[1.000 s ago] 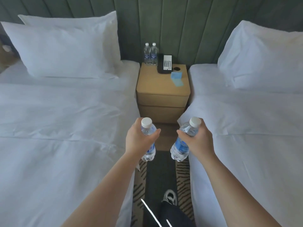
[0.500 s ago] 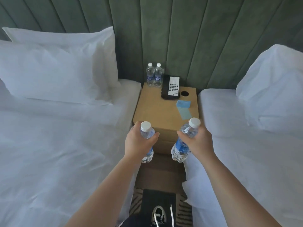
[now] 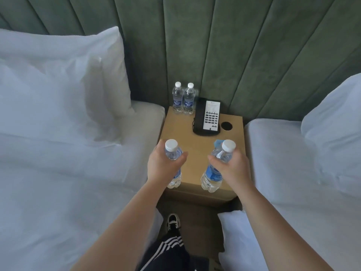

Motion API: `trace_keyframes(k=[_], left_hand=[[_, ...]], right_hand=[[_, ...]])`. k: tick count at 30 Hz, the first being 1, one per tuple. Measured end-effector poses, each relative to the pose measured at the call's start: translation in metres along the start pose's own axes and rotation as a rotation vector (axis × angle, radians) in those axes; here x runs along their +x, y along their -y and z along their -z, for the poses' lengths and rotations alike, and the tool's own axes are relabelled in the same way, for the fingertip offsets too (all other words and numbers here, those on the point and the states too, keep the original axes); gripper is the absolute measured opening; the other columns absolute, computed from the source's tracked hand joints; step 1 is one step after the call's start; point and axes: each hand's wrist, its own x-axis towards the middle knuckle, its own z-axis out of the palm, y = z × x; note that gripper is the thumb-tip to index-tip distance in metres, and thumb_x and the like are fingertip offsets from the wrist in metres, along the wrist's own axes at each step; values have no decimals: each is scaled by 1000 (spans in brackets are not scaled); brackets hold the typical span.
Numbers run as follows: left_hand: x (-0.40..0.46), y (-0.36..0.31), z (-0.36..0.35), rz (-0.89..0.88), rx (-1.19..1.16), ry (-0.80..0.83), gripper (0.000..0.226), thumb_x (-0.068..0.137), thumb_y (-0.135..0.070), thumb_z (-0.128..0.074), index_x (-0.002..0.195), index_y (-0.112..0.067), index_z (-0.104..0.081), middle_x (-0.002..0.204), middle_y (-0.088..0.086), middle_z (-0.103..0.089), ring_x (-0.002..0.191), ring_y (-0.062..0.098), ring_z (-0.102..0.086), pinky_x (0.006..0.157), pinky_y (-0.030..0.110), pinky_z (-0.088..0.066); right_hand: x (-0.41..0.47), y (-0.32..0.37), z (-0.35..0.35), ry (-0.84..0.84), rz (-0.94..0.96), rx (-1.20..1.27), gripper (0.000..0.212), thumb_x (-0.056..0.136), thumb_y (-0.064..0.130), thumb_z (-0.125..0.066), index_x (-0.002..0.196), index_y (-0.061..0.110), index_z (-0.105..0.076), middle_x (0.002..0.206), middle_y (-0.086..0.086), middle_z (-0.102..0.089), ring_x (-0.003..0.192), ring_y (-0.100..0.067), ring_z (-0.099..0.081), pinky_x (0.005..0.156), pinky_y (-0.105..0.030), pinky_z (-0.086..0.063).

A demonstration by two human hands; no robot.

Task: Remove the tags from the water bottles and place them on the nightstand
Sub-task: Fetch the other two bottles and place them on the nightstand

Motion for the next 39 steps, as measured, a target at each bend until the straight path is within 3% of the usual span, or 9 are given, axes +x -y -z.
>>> trace_keyframes(k=[4,8,15,20,24,26,30,35,39], left_hand=[[72,7,-15,34,7,41,48,73,-45,-78,106,-24,-51,98,-4,-62,91,15,-62,77,32,-55],[135,20,-30,75,13,41,46,73,-44,-78,104,-21,-52,95,-3,-63,89,15,-62,76,34,-54],[218,51,-60,113,-12,27,42,72,-37,-80,103,-24,-54,94,-2,-64,89,18,-61,77,39,-53],[277,78,-96,115,-10,41,42,72,-37,-79,102,-24,-54,91,-4,-65,88,18,-61,79,38,-52],[322,95,-121,77,10,52,44,72,-41,-78,105,-27,-53,90,-10,-63,85,10,-60,72,24,-47],[343,101,-128,50,17,65,39,72,-44,-77,97,-34,-50,85,-16,-60,81,-2,-58,64,10,-40],[374,114,-140,42,-2,73,34,72,-48,-75,88,-40,-47,82,-19,-59,76,-19,-53,58,1,-37],[393,125,-148,26,-44,87,42,73,-52,-73,102,-34,-48,85,-22,-61,80,-15,-56,62,9,-40],[395,133,-145,-34,-87,140,49,70,-60,-70,106,-33,-48,95,-16,-63,91,-5,-60,77,24,-50]], right_hand=[[64,-2,-32,13,-43,17,44,66,47,-76,98,22,-59,88,7,-66,84,-10,-64,75,-42,-56],[122,-9,-67,53,-77,21,52,65,53,-74,104,24,-58,96,8,-67,91,-10,-64,80,-41,-55],[204,-25,-128,40,29,-42,51,67,36,-81,108,20,-56,95,5,-62,88,-14,-60,73,-27,-46],[265,-45,-173,42,39,5,48,68,38,-79,105,20,-55,92,5,-62,84,-12,-58,71,-25,-42],[309,-62,-198,56,68,37,50,69,42,-77,105,16,-54,95,1,-65,87,-14,-60,72,-26,-44],[328,-69,-206,51,90,31,50,70,42,-77,105,17,-53,95,1,-64,87,-14,-59,70,-24,-42],[354,-78,-222,63,114,35,51,70,41,-78,108,17,-52,99,0,-63,91,-15,-60,73,-30,-47],[369,-84,-237,92,143,24,53,70,39,-78,111,17,-53,105,-1,-63,98,-17,-60,81,-38,-50],[372,-91,-241,100,149,31,53,70,37,-78,112,18,-52,106,-1,-62,98,-16,-59,80,-32,-49]])
